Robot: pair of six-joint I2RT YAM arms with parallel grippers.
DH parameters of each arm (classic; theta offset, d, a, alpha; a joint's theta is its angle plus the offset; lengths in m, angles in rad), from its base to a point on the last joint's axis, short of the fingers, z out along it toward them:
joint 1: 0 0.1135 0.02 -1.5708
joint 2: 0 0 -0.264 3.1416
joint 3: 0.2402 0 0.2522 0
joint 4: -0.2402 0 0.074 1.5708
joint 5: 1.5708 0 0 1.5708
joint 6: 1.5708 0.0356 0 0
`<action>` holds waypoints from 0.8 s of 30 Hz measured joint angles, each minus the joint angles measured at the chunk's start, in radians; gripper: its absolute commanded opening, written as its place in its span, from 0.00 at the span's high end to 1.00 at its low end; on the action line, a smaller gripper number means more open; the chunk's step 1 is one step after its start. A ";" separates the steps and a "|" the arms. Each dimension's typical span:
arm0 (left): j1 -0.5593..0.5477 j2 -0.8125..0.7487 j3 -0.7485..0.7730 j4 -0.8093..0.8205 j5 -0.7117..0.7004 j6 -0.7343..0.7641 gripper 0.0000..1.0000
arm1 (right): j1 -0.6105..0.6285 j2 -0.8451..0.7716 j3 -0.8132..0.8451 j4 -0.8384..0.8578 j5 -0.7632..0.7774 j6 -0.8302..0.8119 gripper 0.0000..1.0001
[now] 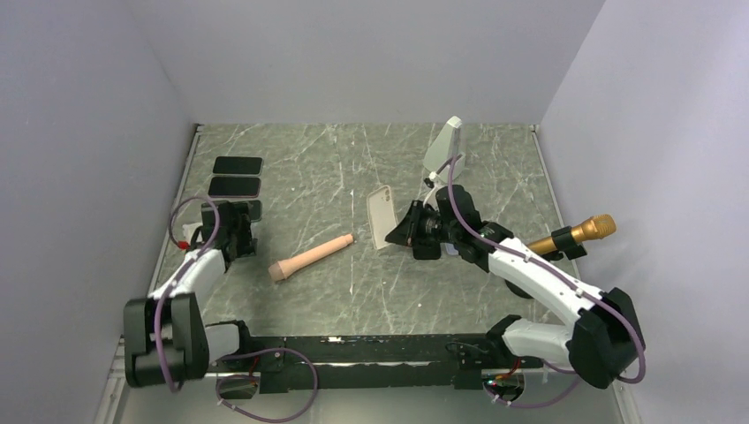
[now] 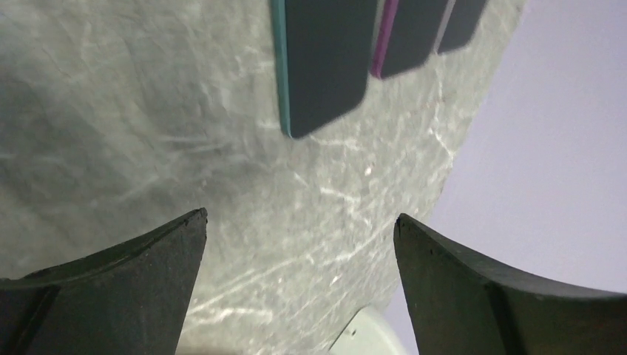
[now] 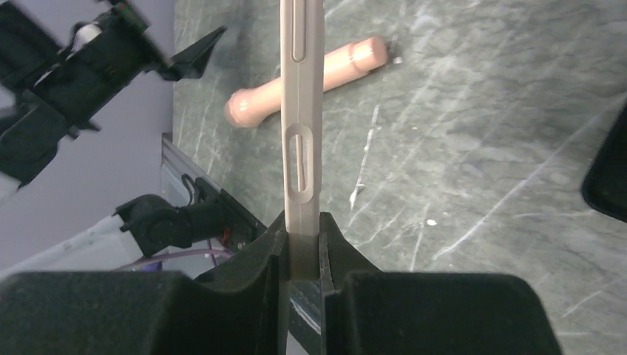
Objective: Take the phone out of the phone case
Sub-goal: Place the phone at the center of the board, then place the phone case at the center of the board.
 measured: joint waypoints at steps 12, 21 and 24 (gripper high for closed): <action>-0.104 -0.349 0.091 -0.209 0.334 0.575 0.01 | -0.217 0.207 -0.164 0.212 -0.233 0.058 0.99; -0.287 -0.628 0.042 -0.286 0.497 0.799 0.03 | -0.218 0.306 -0.167 0.324 -0.228 0.076 0.96; -0.299 -0.642 0.042 -0.310 0.510 0.832 0.03 | -0.218 0.342 -0.167 0.338 -0.220 0.076 0.94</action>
